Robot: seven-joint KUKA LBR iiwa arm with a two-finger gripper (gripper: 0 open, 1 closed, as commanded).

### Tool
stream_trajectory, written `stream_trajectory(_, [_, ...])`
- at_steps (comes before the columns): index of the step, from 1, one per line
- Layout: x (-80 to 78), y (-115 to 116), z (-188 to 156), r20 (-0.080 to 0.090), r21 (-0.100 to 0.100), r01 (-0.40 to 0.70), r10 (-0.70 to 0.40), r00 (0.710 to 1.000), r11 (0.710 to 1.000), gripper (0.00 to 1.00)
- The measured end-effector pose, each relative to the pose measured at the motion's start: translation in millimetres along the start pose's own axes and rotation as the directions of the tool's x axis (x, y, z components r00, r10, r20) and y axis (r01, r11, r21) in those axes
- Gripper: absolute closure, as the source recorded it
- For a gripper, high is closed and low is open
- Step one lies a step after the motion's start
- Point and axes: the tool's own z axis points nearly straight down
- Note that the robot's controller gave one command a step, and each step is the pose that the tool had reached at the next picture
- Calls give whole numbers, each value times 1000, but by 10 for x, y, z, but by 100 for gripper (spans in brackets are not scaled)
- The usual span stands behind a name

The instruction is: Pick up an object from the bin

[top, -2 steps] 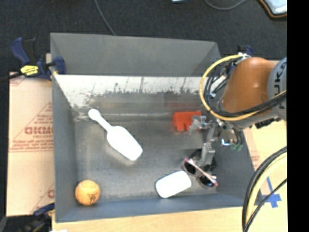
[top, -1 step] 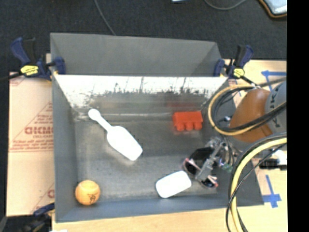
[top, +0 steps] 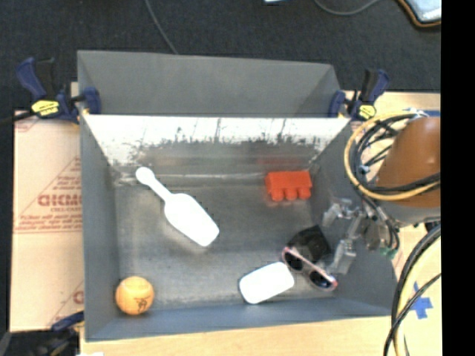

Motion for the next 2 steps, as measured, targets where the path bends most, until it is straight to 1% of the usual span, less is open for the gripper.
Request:
stream_trajectory(1, [-4, -65, 550, -15, 5, -495, 495, 869, 869, 0])
stream_trajectory(2, [78, -47, 838, -2, -1, -292, 292, 957, 957, 0])
